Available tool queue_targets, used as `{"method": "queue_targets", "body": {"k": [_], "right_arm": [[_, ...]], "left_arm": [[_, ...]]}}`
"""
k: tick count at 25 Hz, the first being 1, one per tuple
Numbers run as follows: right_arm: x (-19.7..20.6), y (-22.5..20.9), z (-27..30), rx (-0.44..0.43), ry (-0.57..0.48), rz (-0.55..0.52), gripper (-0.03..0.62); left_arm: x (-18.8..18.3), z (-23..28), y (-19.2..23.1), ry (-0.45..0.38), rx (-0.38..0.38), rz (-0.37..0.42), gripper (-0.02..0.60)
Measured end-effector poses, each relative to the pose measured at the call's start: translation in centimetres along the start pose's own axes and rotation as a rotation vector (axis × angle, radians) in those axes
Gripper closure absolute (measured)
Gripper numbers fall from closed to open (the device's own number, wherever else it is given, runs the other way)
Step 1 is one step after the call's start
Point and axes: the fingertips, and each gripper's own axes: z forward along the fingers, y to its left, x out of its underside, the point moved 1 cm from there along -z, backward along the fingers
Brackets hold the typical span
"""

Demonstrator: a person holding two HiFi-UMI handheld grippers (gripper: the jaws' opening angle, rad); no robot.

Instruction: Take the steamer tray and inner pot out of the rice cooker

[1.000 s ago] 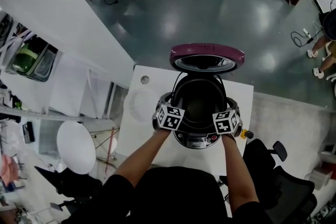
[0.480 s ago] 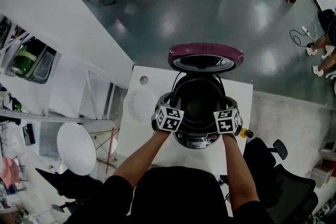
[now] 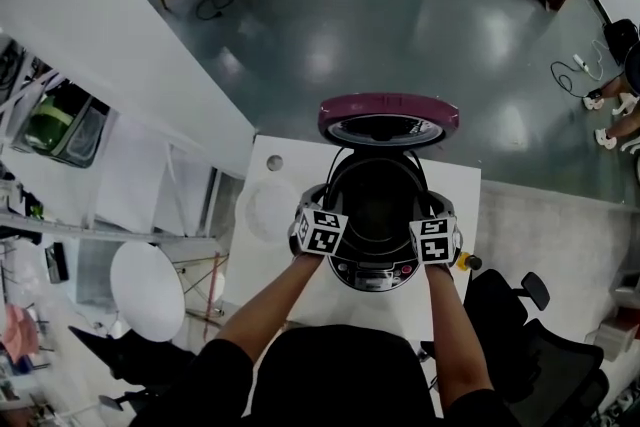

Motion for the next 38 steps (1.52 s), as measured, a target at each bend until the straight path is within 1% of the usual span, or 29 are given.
{"method": "queue_targets", "body": {"k": [4, 5, 8, 12, 14, 16, 18, 19, 20, 22, 23, 26, 27, 30, 32, 35, 38], "right_arm": [[0.1, 0.0, 0.0, -0.007, -0.011, 0.007, 0.543], [0.2, 0.0, 0.0, -0.008, -0.013, 0.006, 0.543], [0.1, 0.1, 0.0, -0.013, -0.016, 0.003, 0.543], [0.2, 0.0, -0.1, -0.018, -0.017, 0.008, 0.543], [0.4, 0.0, -0.1, -0.022, -0.017, 0.017, 0.543], [0.6, -0.1, 0.0, -0.023, -0.018, 0.027, 0.543], [0.8, -0.3, 0.2, -0.021, -0.024, 0.036, 0.543], [0.9, -0.5, 0.3, -0.019, -0.028, 0.040, 0.543], [0.8, -0.5, 0.4, -0.019, -0.033, 0.044, 0.543], [0.8, -0.5, 0.5, -0.026, -0.035, 0.056, 0.545], [0.8, -0.6, 0.5, -0.033, -0.032, 0.067, 0.546], [0.9, -0.8, 0.9, -0.056, -0.023, 0.113, 0.552], [1.0, -0.9, 0.9, -0.063, -0.018, 0.129, 0.555], [1.3, -1.2, 1.0, -0.085, -0.007, 0.172, 0.560], [1.3, -1.3, 0.9, -0.097, -0.011, 0.206, 0.563], [1.1, -1.4, 1.0, -0.116, -0.026, 0.300, 0.571], [1.1, -1.5, 0.9, -0.126, -0.028, 0.317, 0.571]], "left_arm": [[-0.7, 0.0, 0.0, -0.011, 0.005, 0.066, 0.465], [-1.0, 0.0, 0.0, -0.023, 0.005, 0.067, 0.465], [-1.9, 0.1, -0.1, -0.066, 0.025, 0.033, 0.480], [-1.5, 0.7, -0.6, -0.004, 0.066, -0.009, 0.479], [-1.4, 0.8, -0.8, 0.011, 0.081, -0.028, 0.480], [-1.5, 0.9, -0.7, 0.018, 0.083, -0.058, 0.482], [-1.5, 0.9, -0.4, 0.036, 0.074, -0.099, 0.504], [-1.4, 1.0, -0.3, 0.047, 0.067, -0.105, 0.514], [-1.4, 0.9, -0.2, 0.058, 0.058, -0.095, 0.534], [-1.4, 0.8, -0.2, 0.060, 0.045, -0.056, 0.538], [-1.4, 0.6, -0.2, 0.051, 0.041, -0.057, 0.538], [-1.7, 0.1, -0.1, 0.029, 0.035, -0.145, 0.541], [-1.9, -0.2, -0.1, 0.028, 0.031, -0.158, 0.541], [-2.5, -0.6, -0.4, 0.027, 0.027, -0.106, 0.544], [-2.4, -0.7, -0.3, 0.030, 0.040, -0.128, 0.545], [-2.1, -1.1, -0.1, 0.025, 0.033, -0.162, 0.546], [-2.3, -1.4, -0.1, 0.009, 0.031, -0.185, 0.546]]}}
